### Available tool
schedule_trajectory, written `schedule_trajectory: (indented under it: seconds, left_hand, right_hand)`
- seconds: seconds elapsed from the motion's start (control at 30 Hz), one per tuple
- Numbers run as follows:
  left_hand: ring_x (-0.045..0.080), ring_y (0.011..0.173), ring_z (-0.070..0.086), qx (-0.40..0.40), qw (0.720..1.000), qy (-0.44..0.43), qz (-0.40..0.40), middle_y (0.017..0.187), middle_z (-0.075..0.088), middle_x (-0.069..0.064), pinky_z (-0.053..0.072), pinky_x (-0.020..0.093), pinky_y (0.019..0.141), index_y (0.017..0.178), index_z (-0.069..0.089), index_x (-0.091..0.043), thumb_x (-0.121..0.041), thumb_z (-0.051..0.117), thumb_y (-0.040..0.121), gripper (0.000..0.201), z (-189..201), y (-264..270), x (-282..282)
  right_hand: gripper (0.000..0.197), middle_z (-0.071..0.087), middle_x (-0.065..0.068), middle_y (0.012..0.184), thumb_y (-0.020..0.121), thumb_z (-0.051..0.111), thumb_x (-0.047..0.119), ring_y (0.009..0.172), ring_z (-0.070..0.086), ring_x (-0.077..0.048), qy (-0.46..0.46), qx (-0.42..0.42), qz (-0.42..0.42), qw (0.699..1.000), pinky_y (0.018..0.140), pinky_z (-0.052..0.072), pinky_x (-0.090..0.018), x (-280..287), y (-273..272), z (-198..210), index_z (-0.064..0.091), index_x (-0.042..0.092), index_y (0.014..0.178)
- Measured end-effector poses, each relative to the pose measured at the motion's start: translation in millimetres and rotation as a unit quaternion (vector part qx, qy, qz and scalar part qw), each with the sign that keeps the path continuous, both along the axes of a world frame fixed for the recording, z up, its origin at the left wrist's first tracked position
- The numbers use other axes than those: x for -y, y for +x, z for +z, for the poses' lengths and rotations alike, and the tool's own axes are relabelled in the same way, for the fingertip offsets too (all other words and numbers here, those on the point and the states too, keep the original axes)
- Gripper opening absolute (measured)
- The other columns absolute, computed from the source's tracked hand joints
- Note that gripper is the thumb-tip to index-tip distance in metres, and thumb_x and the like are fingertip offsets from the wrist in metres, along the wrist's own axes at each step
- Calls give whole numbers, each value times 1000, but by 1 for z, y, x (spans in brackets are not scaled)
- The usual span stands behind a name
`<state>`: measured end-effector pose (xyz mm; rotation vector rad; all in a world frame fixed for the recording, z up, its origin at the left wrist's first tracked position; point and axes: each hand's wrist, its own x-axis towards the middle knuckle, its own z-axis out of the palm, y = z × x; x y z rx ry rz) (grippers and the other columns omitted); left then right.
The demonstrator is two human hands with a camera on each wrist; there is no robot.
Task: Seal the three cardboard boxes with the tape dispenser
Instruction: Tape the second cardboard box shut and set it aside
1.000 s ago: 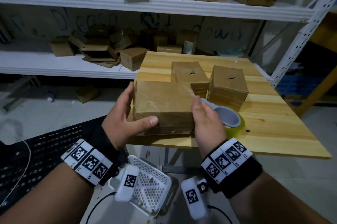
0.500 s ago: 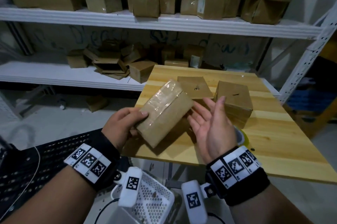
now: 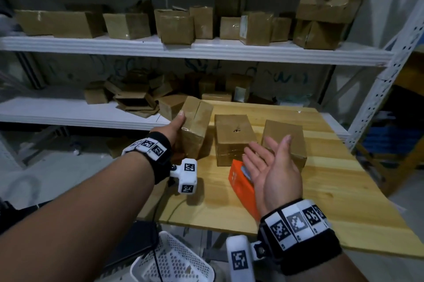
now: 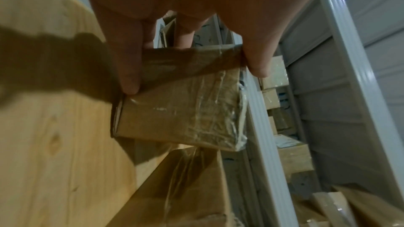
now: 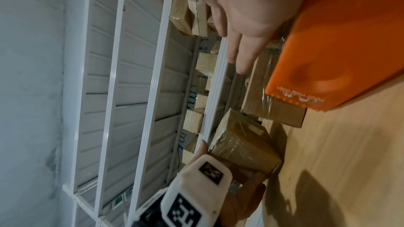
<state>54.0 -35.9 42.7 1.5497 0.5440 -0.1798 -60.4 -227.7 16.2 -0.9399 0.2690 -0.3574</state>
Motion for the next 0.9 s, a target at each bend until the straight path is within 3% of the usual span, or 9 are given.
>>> schedule_trajectory:
  seconds: [0.13,0.27,0.4,0.5,0.6,0.7,0.8,0.9]
  left_hand:
    - [34,77,68,0,1000,26,4,93,68,15,56,36,49,131,58,-11,-73,67,79,81,2,6,12]
    - [34,82,65,5,998,58,15,111,67,16,48,35,50,137,55,-11,-75,57,84,83,0,9,17]
    - [40,111,60,7,993,117,8,129,58,20,51,44,76,143,48,-9,-78,52,85,90,-6,9,19]
    - [41,121,51,35,958,283,14,139,47,19,48,53,98,142,50,-18,-85,51,75,95,-7,9,19]
    - [32,130,46,185,897,401,-12,141,45,12,46,52,104,137,53,-24,-59,69,84,66,0,0,33]
    - [21,120,54,307,844,427,-107,134,51,0,51,45,101,130,58,-28,-42,74,87,47,4,-5,57]
    - [16,121,54,316,788,481,-217,138,52,-4,48,33,98,136,54,-31,-31,73,89,51,1,-6,78]
    - [18,132,49,284,740,530,-302,150,48,-2,45,35,104,148,42,-31,-23,70,90,66,-4,-6,92]
  right_hand:
    - [89,65,-18,136,81,44,69,122,67,-28,-42,-10,12,999,110,51,-49,7,-1,-2,52,9,145]
    - [78,69,-11,131,85,42,69,118,69,-22,-95,-22,9,995,107,54,-45,15,-2,-3,59,14,139]
    - [56,72,-4,125,102,41,58,115,70,-17,-155,-48,2,987,102,56,-41,22,-4,-4,62,18,135]
    - [28,72,8,116,104,48,51,109,69,-9,-257,-73,27,963,97,57,-37,26,-7,-4,67,33,115]
    - [12,72,14,104,101,60,43,100,68,-5,-369,-72,47,926,91,56,-31,28,-12,-3,68,36,107]
    - [25,68,19,107,92,75,40,102,64,-1,-495,-89,64,862,93,55,-29,30,-14,-8,67,34,115]
    - [41,66,14,118,84,82,41,111,62,-9,-630,-117,71,764,100,53,-34,34,-13,-15,68,33,121]
    - [39,63,11,124,86,78,34,118,59,-13,-688,-130,63,712,104,50,-34,41,-16,-16,68,32,123]
